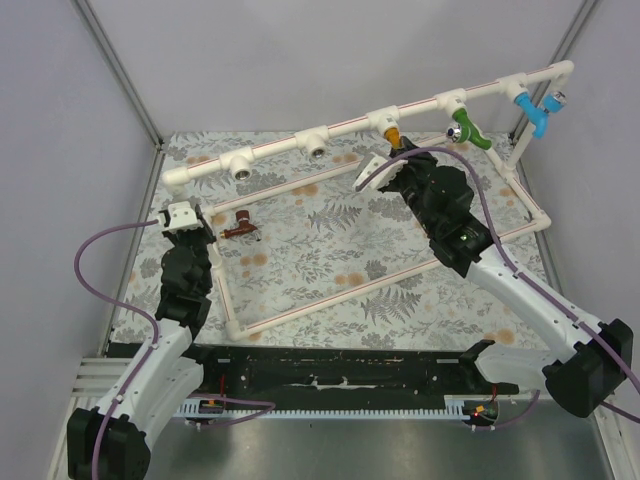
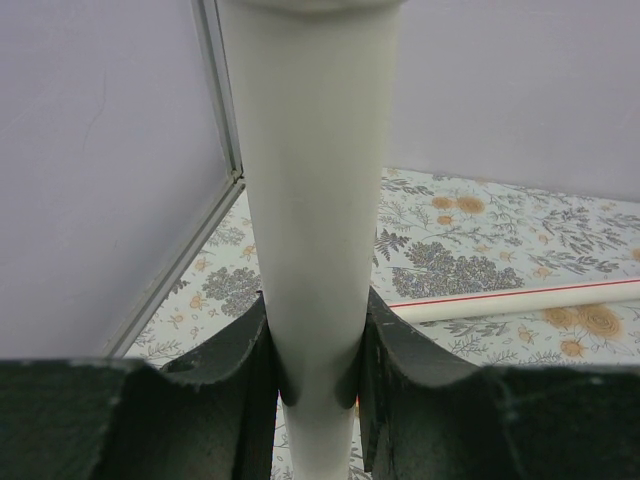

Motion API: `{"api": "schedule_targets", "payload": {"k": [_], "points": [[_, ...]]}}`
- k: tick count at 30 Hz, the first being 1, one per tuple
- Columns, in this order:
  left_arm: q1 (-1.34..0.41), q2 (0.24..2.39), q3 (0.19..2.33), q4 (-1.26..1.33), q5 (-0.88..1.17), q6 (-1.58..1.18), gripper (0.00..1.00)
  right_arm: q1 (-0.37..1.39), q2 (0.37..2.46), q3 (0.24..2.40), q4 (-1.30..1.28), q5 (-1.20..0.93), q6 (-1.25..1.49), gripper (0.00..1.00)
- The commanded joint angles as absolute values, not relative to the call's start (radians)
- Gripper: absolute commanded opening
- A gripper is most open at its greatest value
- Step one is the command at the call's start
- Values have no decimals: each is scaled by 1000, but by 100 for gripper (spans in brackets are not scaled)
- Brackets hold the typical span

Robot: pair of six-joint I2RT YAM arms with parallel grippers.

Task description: Install the water faucets

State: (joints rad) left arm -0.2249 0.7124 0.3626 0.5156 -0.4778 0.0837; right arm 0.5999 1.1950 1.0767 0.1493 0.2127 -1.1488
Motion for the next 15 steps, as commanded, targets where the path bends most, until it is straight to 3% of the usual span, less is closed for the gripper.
{"api": "schedule_targets", "payload": {"k": [1, 6, 11, 15], "points": [[-227, 696, 400, 564, -476, 89, 2, 583, 1203, 1055, 169, 276, -521, 17], [-227, 693, 400, 565, -479, 89, 2, 575, 1178, 1055, 244, 299, -189, 6], [-227, 689, 400, 563, -479, 89, 2, 563, 1143, 1072, 279, 299, -48, 4], [-227, 689, 402, 561, -476, 81, 2, 561, 1106, 1085, 272, 235, -72, 32]]}}
